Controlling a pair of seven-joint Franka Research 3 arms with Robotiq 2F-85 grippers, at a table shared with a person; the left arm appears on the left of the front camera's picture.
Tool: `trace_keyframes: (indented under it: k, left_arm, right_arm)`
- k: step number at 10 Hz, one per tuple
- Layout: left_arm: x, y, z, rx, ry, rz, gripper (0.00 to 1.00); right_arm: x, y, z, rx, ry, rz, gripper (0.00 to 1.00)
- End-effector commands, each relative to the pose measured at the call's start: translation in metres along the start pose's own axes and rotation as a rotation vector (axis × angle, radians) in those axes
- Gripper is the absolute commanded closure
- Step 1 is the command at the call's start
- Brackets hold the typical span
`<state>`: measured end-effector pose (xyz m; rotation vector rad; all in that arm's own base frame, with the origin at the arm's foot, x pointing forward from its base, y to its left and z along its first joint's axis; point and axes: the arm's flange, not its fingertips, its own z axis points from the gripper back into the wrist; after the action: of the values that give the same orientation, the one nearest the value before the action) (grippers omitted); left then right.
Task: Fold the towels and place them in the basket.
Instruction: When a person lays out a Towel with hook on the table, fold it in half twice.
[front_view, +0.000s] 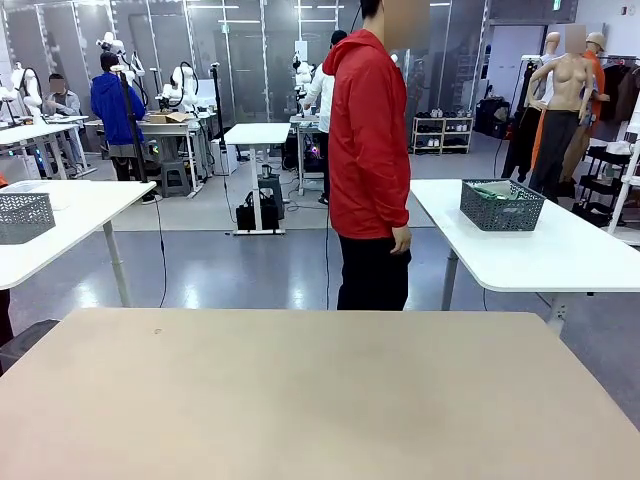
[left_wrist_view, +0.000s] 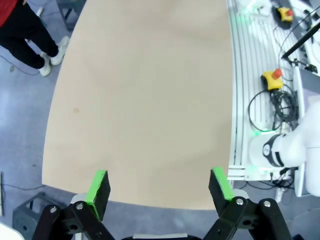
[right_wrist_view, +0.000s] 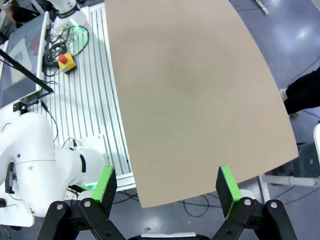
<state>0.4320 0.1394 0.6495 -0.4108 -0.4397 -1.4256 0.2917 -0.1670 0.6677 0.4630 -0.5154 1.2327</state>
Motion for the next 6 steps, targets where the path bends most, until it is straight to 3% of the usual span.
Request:
trace_keyframes:
  k: [1, 2, 4, 6]
  left_arm:
    - [0.0, 0.0, -0.001, 0.014, 0.029, -0.004, 0.0]
    - [0.0, 0.0, -0.001, 0.014, 0.029, -0.004, 0.0]
    - [0.0, 0.0, -0.001, 0.014, 0.029, -0.004, 0.0]
    - [0.008, 0.006, 0.004, -0.002, -0.044, 0.058, 0.0]
  right_arm:
    - [0.004, -0.006, -0.003, 0.016, -0.015, 0.076, 0.0]
    - [0.0, 0.0, 0.0, 0.0, 0.0, 0.0, 0.0]
    - [0.0, 0.0, 0.0, 0.0, 0.0, 0.0, 0.0]
    - [0.005, -0.01, 0.0, 0.017, -0.022, -0.013, 0.0]
